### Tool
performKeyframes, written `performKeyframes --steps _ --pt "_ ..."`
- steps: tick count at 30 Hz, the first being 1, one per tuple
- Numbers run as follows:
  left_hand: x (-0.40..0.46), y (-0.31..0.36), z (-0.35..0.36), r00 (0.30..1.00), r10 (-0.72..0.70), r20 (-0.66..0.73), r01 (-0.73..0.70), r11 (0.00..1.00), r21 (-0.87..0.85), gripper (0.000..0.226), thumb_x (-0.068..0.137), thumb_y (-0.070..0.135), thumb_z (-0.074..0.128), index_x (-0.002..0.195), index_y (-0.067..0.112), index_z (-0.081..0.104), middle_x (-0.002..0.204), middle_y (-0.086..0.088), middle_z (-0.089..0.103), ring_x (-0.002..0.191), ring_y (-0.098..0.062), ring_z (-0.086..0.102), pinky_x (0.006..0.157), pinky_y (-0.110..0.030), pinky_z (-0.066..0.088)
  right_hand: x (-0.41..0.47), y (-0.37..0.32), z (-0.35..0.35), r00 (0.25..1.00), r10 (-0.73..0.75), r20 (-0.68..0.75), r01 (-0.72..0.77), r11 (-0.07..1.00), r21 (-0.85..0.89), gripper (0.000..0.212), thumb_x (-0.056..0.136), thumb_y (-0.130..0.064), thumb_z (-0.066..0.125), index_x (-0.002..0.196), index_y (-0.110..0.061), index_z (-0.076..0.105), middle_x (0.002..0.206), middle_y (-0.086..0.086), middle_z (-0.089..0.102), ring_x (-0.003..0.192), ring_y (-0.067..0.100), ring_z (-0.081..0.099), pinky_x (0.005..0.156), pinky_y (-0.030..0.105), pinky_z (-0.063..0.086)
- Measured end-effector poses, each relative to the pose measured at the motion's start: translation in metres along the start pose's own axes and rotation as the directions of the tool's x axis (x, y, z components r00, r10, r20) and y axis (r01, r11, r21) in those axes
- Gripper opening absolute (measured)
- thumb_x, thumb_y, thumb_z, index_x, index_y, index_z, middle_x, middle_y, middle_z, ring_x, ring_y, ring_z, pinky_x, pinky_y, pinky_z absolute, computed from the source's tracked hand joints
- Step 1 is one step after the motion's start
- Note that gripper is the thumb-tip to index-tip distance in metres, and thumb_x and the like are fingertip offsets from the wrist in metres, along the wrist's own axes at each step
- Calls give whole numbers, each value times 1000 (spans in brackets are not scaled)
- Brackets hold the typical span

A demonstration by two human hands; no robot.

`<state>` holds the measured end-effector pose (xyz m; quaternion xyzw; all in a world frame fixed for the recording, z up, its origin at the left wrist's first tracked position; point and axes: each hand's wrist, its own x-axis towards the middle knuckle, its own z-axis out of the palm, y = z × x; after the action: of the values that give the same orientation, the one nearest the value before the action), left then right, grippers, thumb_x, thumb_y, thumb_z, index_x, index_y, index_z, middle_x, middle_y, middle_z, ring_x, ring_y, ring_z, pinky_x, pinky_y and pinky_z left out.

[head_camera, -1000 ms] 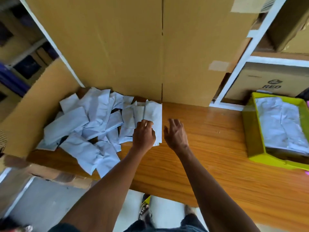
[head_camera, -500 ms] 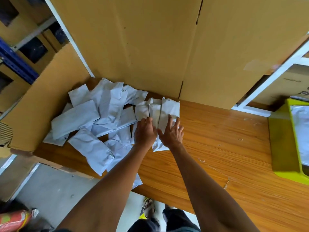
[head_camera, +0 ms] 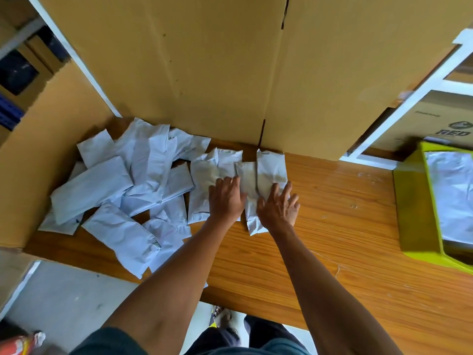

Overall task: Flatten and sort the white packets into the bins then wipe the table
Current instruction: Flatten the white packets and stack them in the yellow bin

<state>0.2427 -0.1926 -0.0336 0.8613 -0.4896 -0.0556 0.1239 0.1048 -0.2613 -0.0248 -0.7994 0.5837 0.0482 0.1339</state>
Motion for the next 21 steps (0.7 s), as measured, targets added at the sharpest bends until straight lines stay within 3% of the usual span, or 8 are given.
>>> performKeyframes --steps 3,5,9,14,17,21 --pt "4 17 9 989 117 95 -121 992 39 68 101 57 55 157 22 42 157 -6 49 138 -32 47 105 -50 43 3 5 -1 1000 -4 4 5 999 -53 66 102 -57 40 155 -20 25 168 18 9 136 45 36 105 50 39" --pt "7 24 13 975 135 177 -152 985 86 67 101 61 52 158 28 39 164 0 39 144 -30 39 109 -50 37 5 12 -2 1000 1 0 -1 997 -74 63 103 -55 40 153 -19 25 168 19 10 135 45 38 104 50 39" --pt "11 23 11 965 130 228 -155 983 98 60 103 50 54 158 35 37 170 5 29 151 -30 29 117 -53 28 9 31 -5 998 53 -34 -56 993 -99 60 102 -51 45 149 -17 31 168 19 13 132 43 39 102 49 38" --pt "19 25 6 967 129 220 -147 987 69 69 101 27 57 164 31 29 175 0 20 156 -30 24 122 -54 27 15 47 -10 994 68 -87 -77 992 -98 72 99 -65 39 147 -12 38 167 21 19 133 43 38 103 50 36" --pt "18 34 14 958 168 232 -168 986 -20 69 107 33 49 168 31 19 177 -4 0 161 -34 11 127 -54 21 23 53 -4 995 -38 -96 32 998 -56 71 100 -64 40 154 -18 31 170 21 6 144 50 28 110 59 33" --pt "17 46 32 923 155 354 -150 988 -41 71 109 54 34 169 33 4 173 -1 -26 160 -37 -17 129 -59 8 37 65 10 981 -191 21 191 981 -20 69 104 -54 38 164 -32 12 170 13 -25 154 54 -1 121 69 12"
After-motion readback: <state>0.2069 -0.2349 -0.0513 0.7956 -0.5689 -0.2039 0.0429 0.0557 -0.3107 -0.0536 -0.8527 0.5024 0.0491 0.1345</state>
